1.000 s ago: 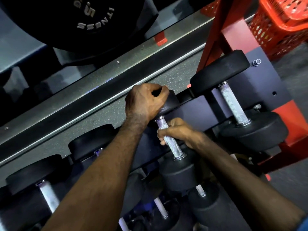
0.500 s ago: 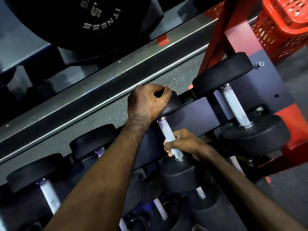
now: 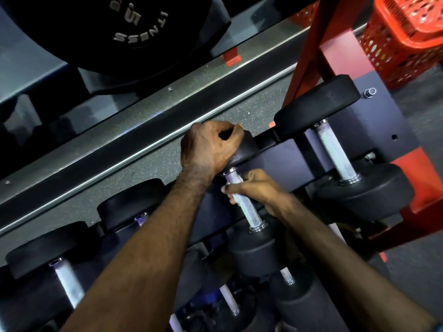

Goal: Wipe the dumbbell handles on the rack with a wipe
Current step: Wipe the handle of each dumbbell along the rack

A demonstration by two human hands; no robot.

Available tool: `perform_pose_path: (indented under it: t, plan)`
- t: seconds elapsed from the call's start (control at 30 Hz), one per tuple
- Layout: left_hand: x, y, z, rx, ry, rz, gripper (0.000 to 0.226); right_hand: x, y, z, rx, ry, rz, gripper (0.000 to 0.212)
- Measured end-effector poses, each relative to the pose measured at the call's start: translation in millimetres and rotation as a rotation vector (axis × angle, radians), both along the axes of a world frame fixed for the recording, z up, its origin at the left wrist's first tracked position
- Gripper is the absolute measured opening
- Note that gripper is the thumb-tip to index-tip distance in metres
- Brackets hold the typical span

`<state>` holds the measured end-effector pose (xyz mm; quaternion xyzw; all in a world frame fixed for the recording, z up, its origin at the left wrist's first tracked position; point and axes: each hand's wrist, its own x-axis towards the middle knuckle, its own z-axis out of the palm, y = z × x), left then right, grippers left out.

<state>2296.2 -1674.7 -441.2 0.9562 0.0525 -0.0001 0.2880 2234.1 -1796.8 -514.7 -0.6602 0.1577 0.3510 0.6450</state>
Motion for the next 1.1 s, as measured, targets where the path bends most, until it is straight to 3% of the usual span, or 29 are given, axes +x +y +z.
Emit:
perform_pose_path:
  t: [0.13,0.27,0.47,0.8,1.0,1.1]
  plan:
    - [0.8,-1.1,1.0,0.013,0.004,0.0,0.037,-3.5,-3.0,-1.1,-0.091,-0.091,0.012,0.017]
    - [0.6,0.3,0.2,-0.016,0.002,0.008,0.034,-40.8,-28.1,-5.6,-0.206,-0.152,0.159,0.04]
    - [0.6,-0.3,0.3,-0.017,0.001,-0.001,0.033,-39.5,-13.3,16.3,-0.444,-0.442,-0.086,0.018]
    - [-0.1,1.9,-3.6,-0.01,-0.029,-0.004,0.039,-34.1,15.9,14.2,-0.666,-0.537,-0.17,0.02]
    - [0.8,1.7,-4.1,0.008,-0.032,-0.028,0.037,-63.3,1.5,19.4,-0.733,-0.366,-0.065,0.024]
    - [0.6,3.4,-4.8,0.03,-0.042,-0.054,0.038,-55.6,6.4,21.9,-0.721,-0.384,-0.101,0.022]
